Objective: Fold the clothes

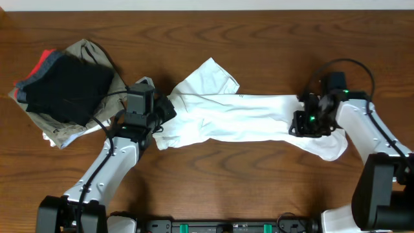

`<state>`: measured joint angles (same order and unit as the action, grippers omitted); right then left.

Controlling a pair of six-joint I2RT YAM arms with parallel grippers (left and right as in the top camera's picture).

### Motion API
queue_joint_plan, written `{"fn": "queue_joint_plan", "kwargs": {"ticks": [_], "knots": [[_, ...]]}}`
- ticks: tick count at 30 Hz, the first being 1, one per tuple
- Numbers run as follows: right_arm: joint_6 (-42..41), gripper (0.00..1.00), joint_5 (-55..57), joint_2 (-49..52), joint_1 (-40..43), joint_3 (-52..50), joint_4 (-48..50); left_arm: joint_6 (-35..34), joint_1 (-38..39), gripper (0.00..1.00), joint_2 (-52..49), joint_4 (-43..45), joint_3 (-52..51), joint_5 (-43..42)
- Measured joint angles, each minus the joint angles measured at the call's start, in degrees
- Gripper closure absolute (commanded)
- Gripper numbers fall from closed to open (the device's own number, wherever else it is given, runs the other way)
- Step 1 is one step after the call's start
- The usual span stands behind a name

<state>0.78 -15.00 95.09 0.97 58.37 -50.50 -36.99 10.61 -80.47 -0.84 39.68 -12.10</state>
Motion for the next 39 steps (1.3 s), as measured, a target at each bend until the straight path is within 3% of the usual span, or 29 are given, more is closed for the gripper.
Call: {"fn": "queue_joint_plan", "kwargs": {"ticks": [8, 16, 22, 24, 29, 34, 39], "knots": [[-3.85, 0.7, 8.66, 0.0, -2.27, 0.0, 5.64, 0.0, 0.0, 0.94, 0.0, -1.53, 0.0, 0.0], [-5.79, 0.69, 10.49, 1.14, -2.27, 0.0, 6.25, 0.0, 0.0, 0.94, 0.0, -1.66, 0.0, 0.0], [-6.43, 0.83, 10.8, 3.74, -2.27, 0.0, 9.62, 0.0, 0.0, 0.94, 0.0, -1.66, 0.0, 0.0], [-6.56, 0.98, 10.82, 4.46, -2.27, 0.0, 10.56, 0.0, 0.0, 0.94, 0.0, -1.66, 0.0, 0.0], [-6.88, 0.99, 10.82, 5.57, -2.27, 0.0, 10.78, 0.0, 0.0, 0.94, 0.0, -1.66, 0.0, 0.0], [-7.56, 0.99, 10.82, 3.08, -2.27, -0.02, 5.09, 0.0, -0.02, 0.94, 0.0, -1.7, 0.0, 0.0], [-8.04, 0.99, 10.6, -9.14, -2.27, 2.1, -6.29, 0.0, 0.0, 0.94, 0.0, -1.68, 0.0, 0.0]]}}
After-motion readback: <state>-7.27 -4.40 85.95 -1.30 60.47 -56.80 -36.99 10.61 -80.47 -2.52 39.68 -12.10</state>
